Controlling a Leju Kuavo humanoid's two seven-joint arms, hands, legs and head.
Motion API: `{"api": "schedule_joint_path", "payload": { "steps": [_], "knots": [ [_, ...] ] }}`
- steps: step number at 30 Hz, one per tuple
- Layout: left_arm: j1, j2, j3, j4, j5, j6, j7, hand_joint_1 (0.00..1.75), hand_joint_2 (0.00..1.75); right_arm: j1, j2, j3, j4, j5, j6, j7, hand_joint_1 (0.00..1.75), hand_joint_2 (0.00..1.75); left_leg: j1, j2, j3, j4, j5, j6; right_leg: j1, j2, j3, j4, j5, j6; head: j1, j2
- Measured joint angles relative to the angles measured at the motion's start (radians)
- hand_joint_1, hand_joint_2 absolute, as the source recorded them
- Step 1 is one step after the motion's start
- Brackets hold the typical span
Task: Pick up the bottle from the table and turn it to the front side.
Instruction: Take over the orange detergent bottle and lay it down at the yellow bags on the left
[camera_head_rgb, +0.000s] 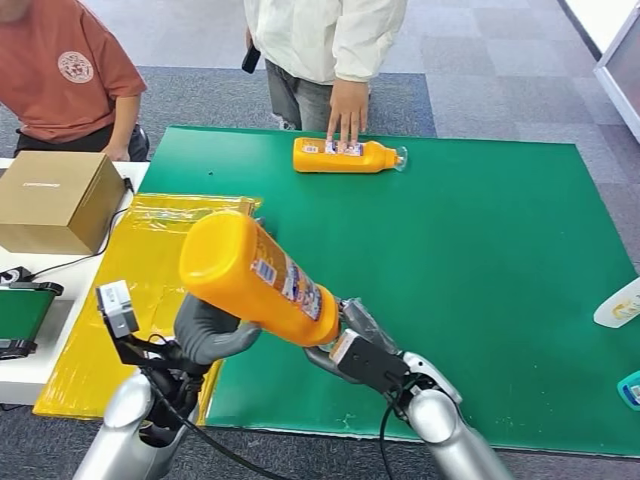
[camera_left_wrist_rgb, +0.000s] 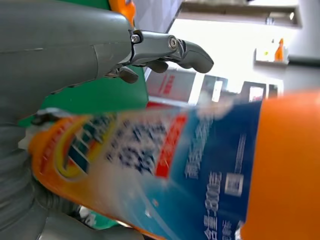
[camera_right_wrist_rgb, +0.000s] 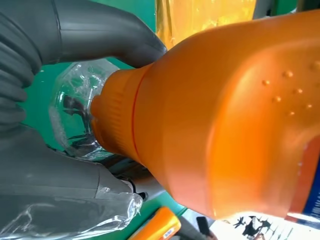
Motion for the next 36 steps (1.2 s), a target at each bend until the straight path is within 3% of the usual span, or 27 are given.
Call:
{"api": "schedule_joint_path", "payload": {
  "steps": [10, 14, 21, 30, 34, 36],
  "knots": [
    [-0.093, 0.0, -0.09, 0.094, 0.104, -0.04, 0.054, 0.0, 1.75, -0.063, 0.032, 0.076, 0.076, 0.03, -0.009, -0.004, 1.75, 1.75, 0.0, 0.0, 0.0, 0.0, 0.0, 0.0, 0.0, 0.0, 0.0, 0.0, 0.0, 0.0, 0.0, 0.0],
    [-0.11, 0.006, -0.098, 0.116, 0.092, -0.04, 0.056, 1.75, 1.75, -0.072, 0.032, 0.082, 0.093, 0.031, -0.015, -0.003, 1.75, 1.75, 0.0, 0.0, -0.001, 0.0, 0.0, 0.0, 0.0, 0.0, 0.0, 0.0, 0.0, 0.0, 0.0, 0.0],
    [-0.119, 0.021, -0.114, 0.128, -0.055, 0.037, 0.037, 1.75, 1.75, -0.076, 0.032, 0.084, 0.122, 0.038, -0.045, 0.01, 1.75, 1.75, 0.0, 0.0, -0.001, 0.0, 0.0, 0.0, 0.0, 0.0, -0.001, 0.0, 0.0, 0.0, 0.0, 0.0],
    [-0.118, 0.025, -0.126, 0.128, -0.085, 0.059, 0.034, 1.75, 1.75, -0.066, 0.032, 0.087, 0.131, 0.044, -0.053, 0.01, 1.75, 1.75, 0.0, 0.0, -0.001, 0.0, 0.0, 0.0, 0.0, 0.0, -0.001, 0.0, 0.0, 0.0, 0.0, 0.0],
    [-0.117, 0.026, -0.127, 0.128, -0.115, 0.075, 0.032, 1.75, 1.75, -0.064, 0.032, 0.087, 0.132, 0.055, -0.065, 0.016, 0.01, 1.75, 0.0, 0.0, -0.001, 0.0, 0.0, 0.0, 0.0, 0.0, -0.001, 0.0, 0.0, 0.0, 0.0, 0.0],
    [-0.112, 0.026, -0.127, 0.123, -0.174, 0.125, 0.019, 1.75, 1.75, -0.059, 0.032, 0.084, 0.132, 0.058, -0.084, 0.027, 0.0, 1.75, 0.0, 0.0, -0.001, 0.0, 0.0, 0.0, 0.0, 0.0, -0.001, 0.0, 0.0, 0.0, 0.0, 0.0]
  ]
}}
